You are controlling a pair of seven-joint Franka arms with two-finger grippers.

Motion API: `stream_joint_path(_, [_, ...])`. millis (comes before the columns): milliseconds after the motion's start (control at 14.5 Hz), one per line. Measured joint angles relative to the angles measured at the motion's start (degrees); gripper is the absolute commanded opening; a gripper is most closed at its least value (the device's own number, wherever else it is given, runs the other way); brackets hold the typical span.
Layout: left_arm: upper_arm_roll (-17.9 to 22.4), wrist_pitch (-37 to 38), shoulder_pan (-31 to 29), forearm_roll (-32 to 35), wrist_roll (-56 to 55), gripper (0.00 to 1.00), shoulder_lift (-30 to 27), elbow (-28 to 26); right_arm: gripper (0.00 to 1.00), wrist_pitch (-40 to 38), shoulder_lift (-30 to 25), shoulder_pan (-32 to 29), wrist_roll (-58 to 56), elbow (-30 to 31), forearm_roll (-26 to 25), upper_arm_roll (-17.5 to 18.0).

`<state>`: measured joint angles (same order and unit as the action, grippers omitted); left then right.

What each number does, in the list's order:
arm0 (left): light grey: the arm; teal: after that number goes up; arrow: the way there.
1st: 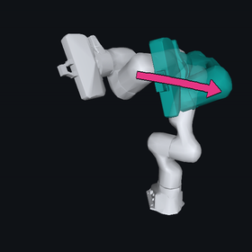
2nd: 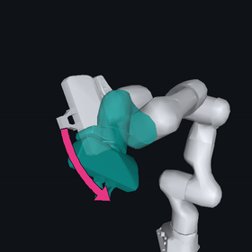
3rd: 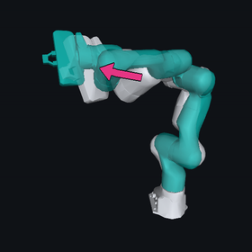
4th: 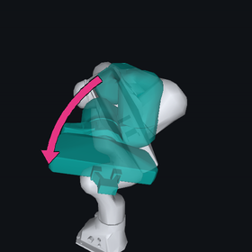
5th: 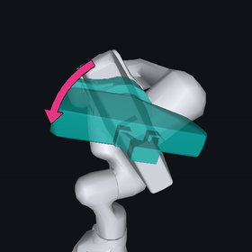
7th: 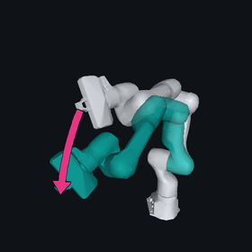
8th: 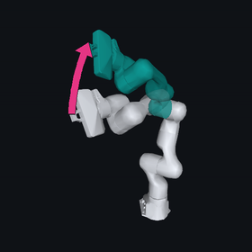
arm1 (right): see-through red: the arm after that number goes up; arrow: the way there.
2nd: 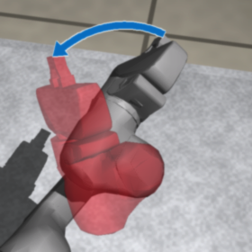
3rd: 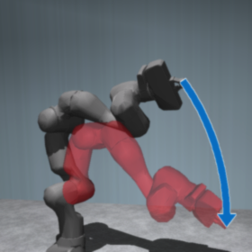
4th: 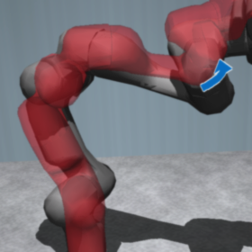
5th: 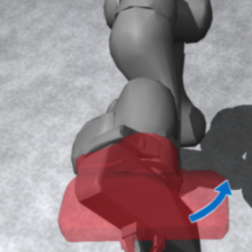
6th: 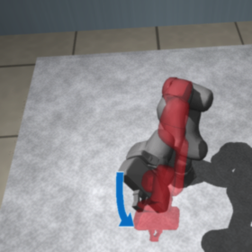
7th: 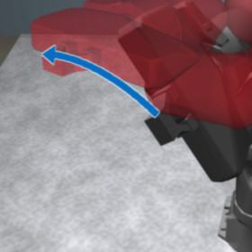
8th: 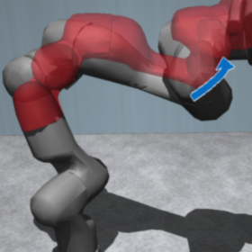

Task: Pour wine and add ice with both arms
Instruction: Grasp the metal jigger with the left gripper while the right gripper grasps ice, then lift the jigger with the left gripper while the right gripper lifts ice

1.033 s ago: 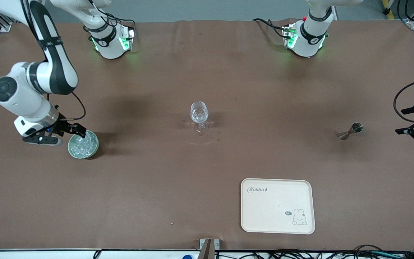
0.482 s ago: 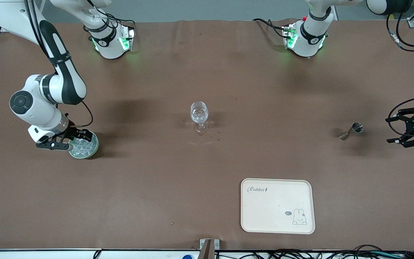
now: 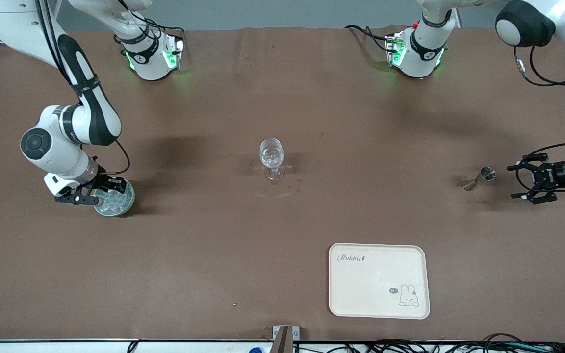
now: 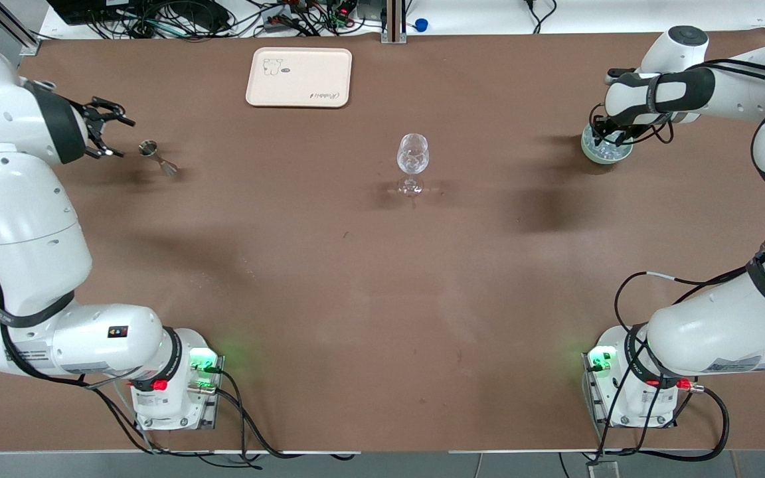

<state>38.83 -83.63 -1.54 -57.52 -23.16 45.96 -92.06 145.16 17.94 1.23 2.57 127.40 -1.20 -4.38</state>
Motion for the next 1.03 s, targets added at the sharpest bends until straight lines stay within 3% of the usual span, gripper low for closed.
stream_joint_path(275, [0.0,3.4,-0.1,-3.7,4.7,1.00,5.0,-0.7,0.48,0.4,0.8,0.0,0.0,0.0,0.0,0.0])
stream_joint_path(757, [0.0,5.9,-0.8,-10.4,7.8,1.00,6.0,-5.3,0.44,0.3,1.2,-0.1,0.0,0.0,0.0,0.0])
stream_joint_path(1033, [-0.1,6.6,-0.8,-13.7,7.2,1.00,6.4,-6.3,0.28,0.3,1.4,-0.1,0.0,0.0,0.0,0.0])
